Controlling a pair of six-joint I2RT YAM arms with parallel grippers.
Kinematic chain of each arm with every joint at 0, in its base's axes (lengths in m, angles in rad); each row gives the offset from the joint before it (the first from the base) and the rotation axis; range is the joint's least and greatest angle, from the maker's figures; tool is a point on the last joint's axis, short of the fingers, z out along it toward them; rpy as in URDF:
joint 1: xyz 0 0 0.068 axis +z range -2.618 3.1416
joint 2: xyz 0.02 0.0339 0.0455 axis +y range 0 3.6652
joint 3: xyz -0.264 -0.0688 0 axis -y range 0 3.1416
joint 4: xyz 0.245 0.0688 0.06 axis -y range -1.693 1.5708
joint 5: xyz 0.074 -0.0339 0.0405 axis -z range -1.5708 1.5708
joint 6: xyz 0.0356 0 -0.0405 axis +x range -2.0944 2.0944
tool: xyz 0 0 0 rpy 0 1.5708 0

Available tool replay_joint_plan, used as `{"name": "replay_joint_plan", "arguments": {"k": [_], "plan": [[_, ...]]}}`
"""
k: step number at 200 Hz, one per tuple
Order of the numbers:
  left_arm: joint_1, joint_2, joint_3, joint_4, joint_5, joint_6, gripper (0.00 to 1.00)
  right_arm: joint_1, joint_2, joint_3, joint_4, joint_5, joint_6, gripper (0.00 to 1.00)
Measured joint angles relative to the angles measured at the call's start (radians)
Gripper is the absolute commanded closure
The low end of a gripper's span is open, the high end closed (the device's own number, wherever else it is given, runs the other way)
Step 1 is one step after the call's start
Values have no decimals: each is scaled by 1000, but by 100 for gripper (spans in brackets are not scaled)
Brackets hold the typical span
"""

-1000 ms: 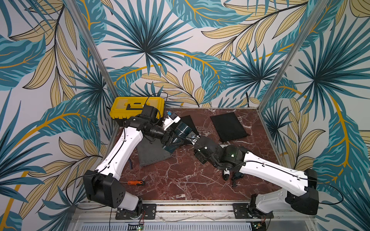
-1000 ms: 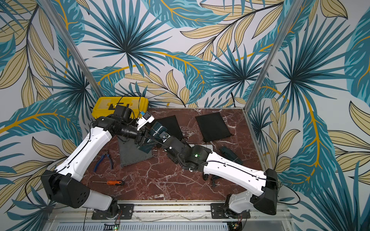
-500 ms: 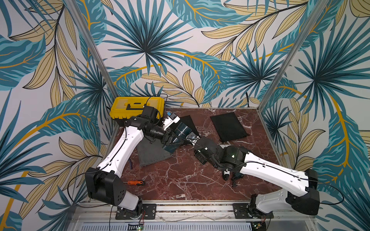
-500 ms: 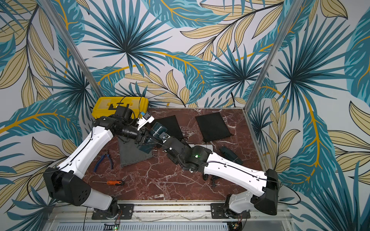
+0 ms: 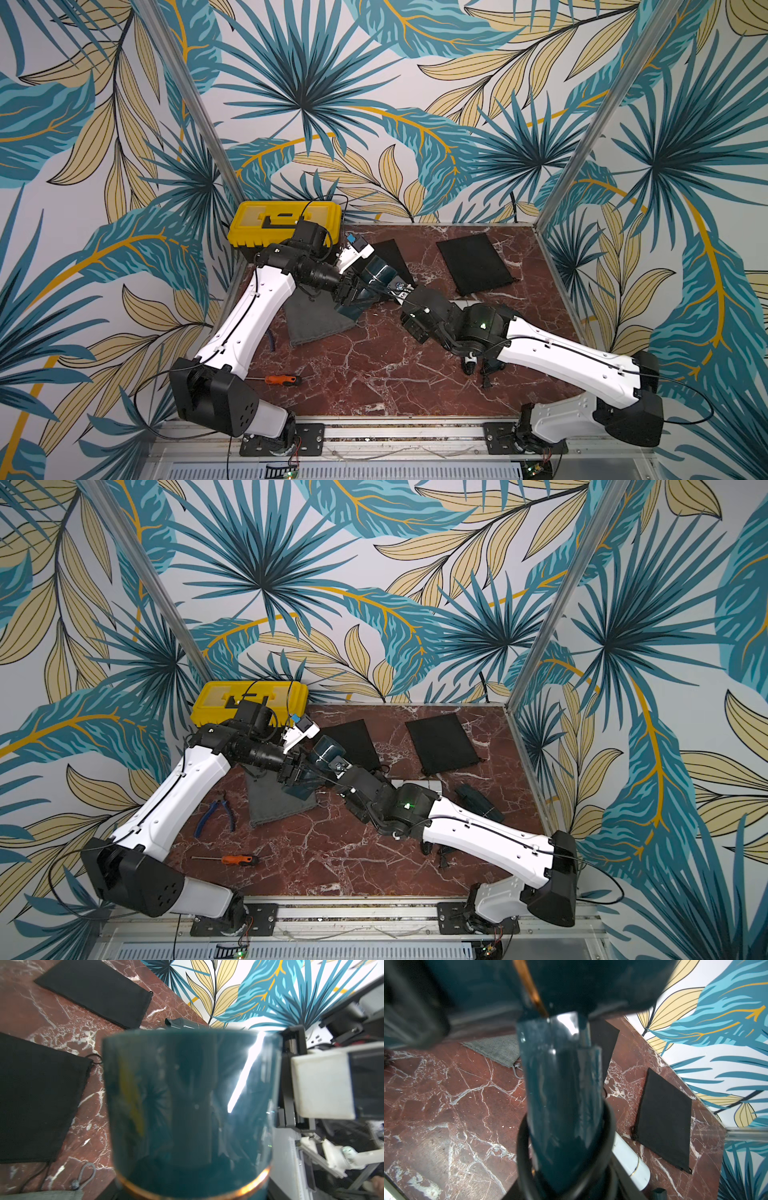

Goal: Pack away hair dryers
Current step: Pick up the hair dryer from the center of the board.

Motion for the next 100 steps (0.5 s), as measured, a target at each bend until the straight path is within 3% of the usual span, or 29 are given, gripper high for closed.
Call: {"name": "replay_joint_plan", "arguments": {"k": [38,100], "plan": [[-10,-11,16,-51,-16,74,100,0,0,47,-40,-57,25,33],[-12,-11,53,-131,-19,164,100,-21,-58,83,-179,-231,101,28]]}}
